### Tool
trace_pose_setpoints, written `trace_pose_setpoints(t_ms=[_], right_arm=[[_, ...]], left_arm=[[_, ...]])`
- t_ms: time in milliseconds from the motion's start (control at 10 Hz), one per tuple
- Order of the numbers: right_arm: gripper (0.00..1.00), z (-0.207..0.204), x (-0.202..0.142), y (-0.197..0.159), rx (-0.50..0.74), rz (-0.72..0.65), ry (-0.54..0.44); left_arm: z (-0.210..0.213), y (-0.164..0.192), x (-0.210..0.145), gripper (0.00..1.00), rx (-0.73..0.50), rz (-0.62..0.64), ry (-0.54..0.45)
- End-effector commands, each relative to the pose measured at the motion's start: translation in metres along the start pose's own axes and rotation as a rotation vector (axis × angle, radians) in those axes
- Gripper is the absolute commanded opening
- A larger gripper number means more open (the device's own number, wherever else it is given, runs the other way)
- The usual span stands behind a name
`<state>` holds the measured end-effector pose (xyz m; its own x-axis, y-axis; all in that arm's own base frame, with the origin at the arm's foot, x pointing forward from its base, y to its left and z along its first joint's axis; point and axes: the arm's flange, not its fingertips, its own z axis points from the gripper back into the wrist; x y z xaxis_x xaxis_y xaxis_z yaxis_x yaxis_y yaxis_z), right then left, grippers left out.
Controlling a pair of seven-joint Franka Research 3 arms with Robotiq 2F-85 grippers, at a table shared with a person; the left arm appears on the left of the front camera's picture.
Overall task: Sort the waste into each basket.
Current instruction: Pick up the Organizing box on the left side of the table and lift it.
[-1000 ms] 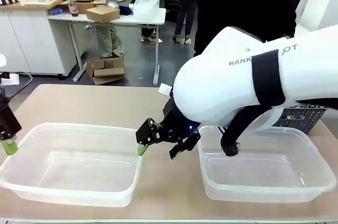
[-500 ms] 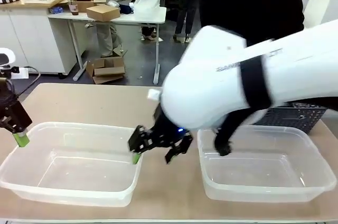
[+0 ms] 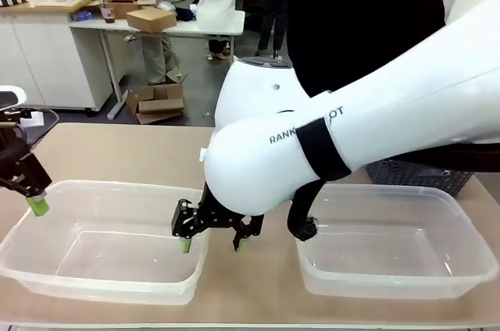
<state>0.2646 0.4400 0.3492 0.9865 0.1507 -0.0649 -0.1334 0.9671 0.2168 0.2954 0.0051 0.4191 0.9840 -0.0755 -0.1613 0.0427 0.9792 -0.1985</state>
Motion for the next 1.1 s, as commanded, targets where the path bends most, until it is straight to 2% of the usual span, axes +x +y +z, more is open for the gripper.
trace_pose_setpoints(t_ms=[0,300,400,500,600,700,800,900,1000], right_arm=[[1.00,-0.003,0.004,0.024,-0.061,-0.063,-0.013],[1.00,0.002,0.005,0.030,-0.080,-0.061,-0.026],[0.40,0.002,0.006,0.031,-0.094,-0.058,-0.034],[0.40,0.004,0.008,0.032,-0.092,-0.069,-0.034],[0.00,0.006,0.008,0.033,-0.103,-0.079,-0.048],[0.35,0.007,0.007,0.034,-0.107,-0.083,-0.057],[0.00,0.008,0.006,0.035,-0.113,-0.085,-0.063],[0.00,0.008,0.005,0.035,-0.120,-0.093,-0.061],[0.00,0.008,0.004,0.035,-0.127,-0.103,-0.060]], left_arm=[[-0.070,0.011,-0.024,1.00,0.005,-0.026,0.013],[-0.072,0.012,-0.027,1.00,0.009,-0.048,0.061],[-0.074,0.012,-0.028,0.54,0.050,-0.049,0.069],[-0.075,0.010,-0.027,0.40,0.039,-0.065,0.059],[-0.077,0.008,-0.025,0.00,0.042,-0.081,0.050],[-0.082,0.007,-0.023,0.00,0.030,-0.095,0.054],[-0.088,0.006,-0.020,0.00,0.022,-0.101,0.058],[-0.092,0.007,-0.019,0.14,0.015,-0.103,0.067],[-0.094,0.006,-0.019,0.04,0.014,-0.098,0.064]])
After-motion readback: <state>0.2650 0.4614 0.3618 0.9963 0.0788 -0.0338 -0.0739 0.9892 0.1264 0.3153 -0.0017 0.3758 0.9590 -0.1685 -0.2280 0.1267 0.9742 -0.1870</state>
